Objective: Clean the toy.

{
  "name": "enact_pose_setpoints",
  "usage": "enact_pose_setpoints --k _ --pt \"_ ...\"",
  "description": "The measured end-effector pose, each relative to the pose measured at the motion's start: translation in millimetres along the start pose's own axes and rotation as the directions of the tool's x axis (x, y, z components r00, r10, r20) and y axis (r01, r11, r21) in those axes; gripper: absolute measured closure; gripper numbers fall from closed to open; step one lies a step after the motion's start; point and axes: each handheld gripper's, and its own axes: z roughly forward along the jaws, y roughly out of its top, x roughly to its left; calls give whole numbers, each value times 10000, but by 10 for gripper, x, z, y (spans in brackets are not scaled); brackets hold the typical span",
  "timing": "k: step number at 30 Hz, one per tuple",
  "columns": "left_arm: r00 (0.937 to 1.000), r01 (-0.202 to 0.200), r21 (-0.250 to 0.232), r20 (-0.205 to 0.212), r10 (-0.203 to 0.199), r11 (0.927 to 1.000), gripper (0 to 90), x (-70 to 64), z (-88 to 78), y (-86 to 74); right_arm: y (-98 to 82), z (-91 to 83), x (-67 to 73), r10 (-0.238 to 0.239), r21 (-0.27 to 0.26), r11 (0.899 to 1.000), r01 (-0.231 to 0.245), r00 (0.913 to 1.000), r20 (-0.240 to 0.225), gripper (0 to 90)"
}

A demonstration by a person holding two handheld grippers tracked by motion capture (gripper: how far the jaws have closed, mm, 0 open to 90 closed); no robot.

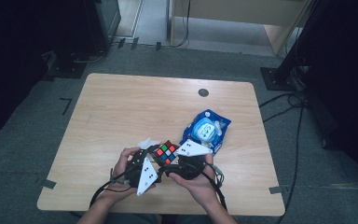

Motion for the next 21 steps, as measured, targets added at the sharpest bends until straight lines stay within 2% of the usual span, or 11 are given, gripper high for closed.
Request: enact_pose_setpoints --k 2,4,9,13,14,16,19,21 --pt "9998 202 -79 40 -202 9998 322 6 -2 -4 -7 5 -14 154 -80 9998 -155 9999 -30 343" --pt "9977 640 -165 234 -636 9978 327 35 -9 -11 -4 -5 -34 391 -127 9991 -394 9990 -199 341" --pt "9904 1321 -190 442 -1311 9911 337 143 -39 -40 29 -69 -40 195 -718 9972 -212 9995 -240 319" --pt "9794 1966 -219 508 -1953 9802 338 273 -74 -108 64 -169 -77 260 -1451 9889 -327 9985 -478 322" --pt "9744 2207 -261 501 -2193 9750 339 320 -87 -128 72 -194 -90 264 -1677 9852 -340 9985 -475 323" --pt "9698 2407 -271 467 -2393 9702 339 395 -115 -156 83 -255 -127 413 -2207 9739 -520 9977 -528 329" --pt "9597 2806 -342 285 -2797 9592 339 535 -180 -211 74 -279 -170 600 -2512 9656 -671 9976 -360 339" --pt "9557 2943 -359 50 -2943 9550 340 633 -237 -247 41 -235 -205 702 -2336 9696 -731 9973 -207 353"
